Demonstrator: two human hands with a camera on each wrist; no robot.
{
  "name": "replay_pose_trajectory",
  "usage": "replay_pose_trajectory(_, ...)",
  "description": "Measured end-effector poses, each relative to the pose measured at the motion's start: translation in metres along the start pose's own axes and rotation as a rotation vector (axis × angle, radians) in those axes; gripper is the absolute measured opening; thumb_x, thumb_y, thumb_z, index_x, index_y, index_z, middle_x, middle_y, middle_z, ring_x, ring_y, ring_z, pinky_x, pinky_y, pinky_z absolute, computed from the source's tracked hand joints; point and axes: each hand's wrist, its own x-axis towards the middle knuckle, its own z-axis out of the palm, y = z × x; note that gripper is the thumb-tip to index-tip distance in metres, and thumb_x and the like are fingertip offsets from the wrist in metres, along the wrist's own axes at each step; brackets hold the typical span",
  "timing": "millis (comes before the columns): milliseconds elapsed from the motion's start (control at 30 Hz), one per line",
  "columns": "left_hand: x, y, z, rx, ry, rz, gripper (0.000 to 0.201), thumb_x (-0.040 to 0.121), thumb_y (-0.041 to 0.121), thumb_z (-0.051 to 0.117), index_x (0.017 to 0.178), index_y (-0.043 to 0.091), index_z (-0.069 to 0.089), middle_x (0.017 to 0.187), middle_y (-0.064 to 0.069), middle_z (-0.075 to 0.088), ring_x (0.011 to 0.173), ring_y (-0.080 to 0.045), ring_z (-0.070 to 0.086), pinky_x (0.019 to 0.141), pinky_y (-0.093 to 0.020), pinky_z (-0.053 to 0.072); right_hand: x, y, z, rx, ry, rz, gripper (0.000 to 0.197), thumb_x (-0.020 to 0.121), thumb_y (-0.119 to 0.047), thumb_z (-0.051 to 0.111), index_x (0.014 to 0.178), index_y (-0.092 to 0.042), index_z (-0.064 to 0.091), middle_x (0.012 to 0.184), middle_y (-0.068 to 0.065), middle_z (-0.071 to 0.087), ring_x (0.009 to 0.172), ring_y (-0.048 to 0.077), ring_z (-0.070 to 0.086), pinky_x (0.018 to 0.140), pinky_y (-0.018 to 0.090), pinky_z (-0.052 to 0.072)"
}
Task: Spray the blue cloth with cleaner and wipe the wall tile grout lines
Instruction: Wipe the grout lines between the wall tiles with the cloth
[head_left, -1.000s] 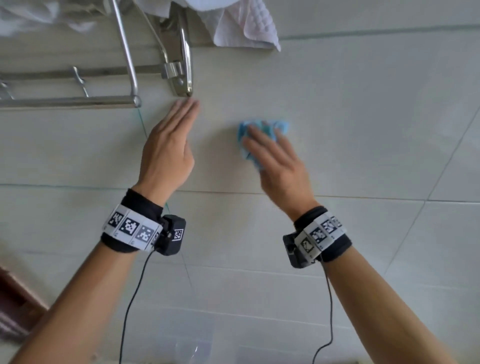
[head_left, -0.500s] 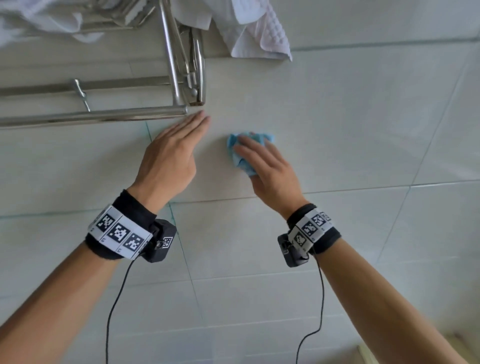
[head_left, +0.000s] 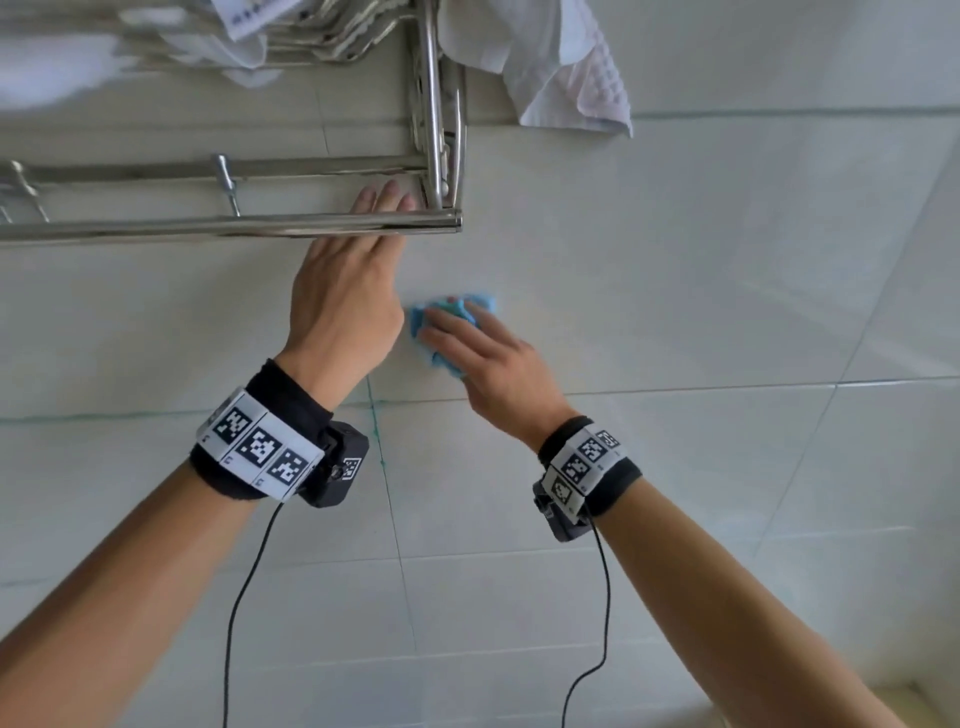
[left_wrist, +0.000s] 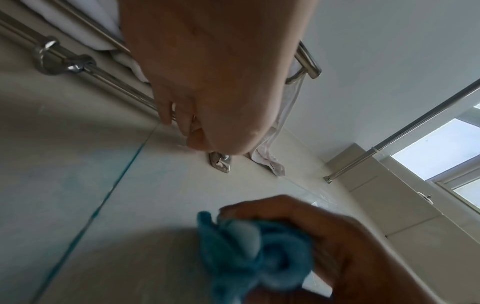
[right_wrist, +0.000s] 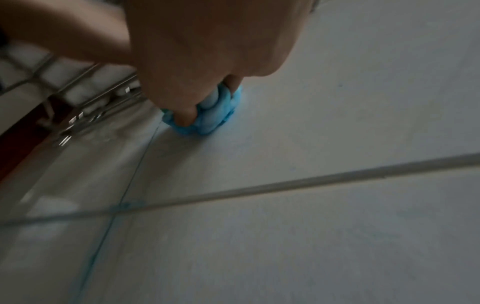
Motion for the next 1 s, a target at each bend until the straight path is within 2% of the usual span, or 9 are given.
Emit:
replay_pose_trajectory(167,-0.001,0.006,0.003,-0.004,-0.011,-0.006,0.079,0.090,-0.012,0.045,0.163,0.013,0.029,0.171,-0.003,0.023,0.159,-0.021,0.019,0.127,-0.035,0.015,0.017,0.042,-0.063,-0.035,0.426,0.205,0.052,0.086,0.016,0.067,0.135,0.001,0.064,0.147,0.018,0.058,0.137,0.036,0.053,0.111,0.058,0.045)
replay_pose_trajectory(300,0.003,0.028,0.008,-0.014,0.023,-0.003,0.073,0.092,-0.008,0.045,0.162,0.009,0.031,0.169,-0.008,0.030,0.147,-0.033,0.042,0.119,-0.042,0.035,0.032,0.101,-0.105,-0.020,0.794,0.515,0.045,0.088,0.005,0.067,0.132,-0.002,0.063,0.143,0.014,0.061,0.133,0.032,0.057,0.107,0.053,0.049)
replay_pose_trajectory(400,0.005,0.043,0.011,-0.024,0.032,-0.052,0.063,0.097,-0.003,0.048,0.159,0.001,0.034,0.166,-0.016,0.033,0.131,-0.042,0.055,0.108,-0.048,0.046,0.027,0.106,-0.093,-0.030,0.741,0.581,0.049,0.085,0.006,0.065,0.131,-0.007,0.063,0.143,0.008,0.061,0.132,0.030,0.057,0.106,0.051,0.050)
replay_pose_trajectory(533,0.010,0.051,0.016,-0.014,0.011,-0.085,0.064,0.096,-0.002,0.048,0.158,-0.004,0.032,0.168,-0.020,0.026,0.147,-0.039,0.041,0.118,-0.048,0.037,-0.010,0.081,-0.071,-0.062,0.307,0.217,0.052,0.086,0.012,0.063,0.133,-0.009,0.065,0.147,0.007,0.060,0.130,0.035,0.058,0.104,0.050,0.052)
replay_pose_trajectory(600,0.009,0.055,0.019,-0.014,0.009,-0.100,0.064,0.096,-0.002,0.047,0.158,-0.005,0.031,0.168,-0.021,0.024,0.145,-0.040,0.043,0.117,-0.048,0.038,-0.023,0.088,-0.082,-0.057,0.203,0.125,0.051,0.087,0.011,0.062,0.135,-0.008,0.065,0.148,0.007,0.059,0.128,0.038,0.059,0.102,0.049,0.053)
replay_pose_trajectory(733,0.007,0.063,0.025,-0.009,0.019,-0.133,0.066,0.095,-0.003,0.050,0.158,-0.006,0.029,0.168,-0.023,0.023,0.138,-0.044,0.048,0.111,-0.051,0.044,-0.013,0.136,-0.132,-0.025,0.554,0.365,0.050,0.085,0.011,0.067,0.133,-0.002,0.063,0.144,0.013,0.061,0.131,0.033,0.058,0.110,0.048,0.047)
replay_pose_trajectory(833,0.010,0.062,0.031,0.015,0.052,-0.123,0.061,0.094,-0.004,0.047,0.154,-0.011,0.035,0.164,-0.027,0.030,0.146,-0.042,0.041,0.114,-0.053,0.042,0.003,0.169,-0.163,0.012,0.783,0.576,0.040,0.089,-0.005,0.066,0.129,-0.007,0.062,0.135,0.005,0.064,0.123,0.024,0.061,0.102,0.045,0.052)
replay_pose_trajectory(933,0.013,0.062,0.036,0.029,0.074,-0.120,0.060,0.092,-0.006,0.048,0.151,-0.013,0.038,0.161,-0.029,0.034,0.149,-0.040,0.038,0.114,-0.053,0.042,0.007,0.160,-0.148,-0.023,0.748,0.621,0.042,0.088,-0.009,0.062,0.129,-0.013,0.061,0.137,0.001,0.064,0.123,0.022,0.060,0.103,0.042,0.051)
replay_pose_trajectory(1000,0.013,0.063,0.037,0.030,0.083,-0.128,0.063,0.091,-0.007,0.049,0.153,-0.011,0.036,0.163,-0.028,0.032,0.150,-0.039,0.037,0.115,-0.052,0.040,0.000,0.137,-0.122,-0.022,0.614,0.503,0.049,0.084,0.002,0.065,0.130,-0.015,0.058,0.140,0.004,0.063,0.124,0.028,0.059,0.106,0.041,0.049)
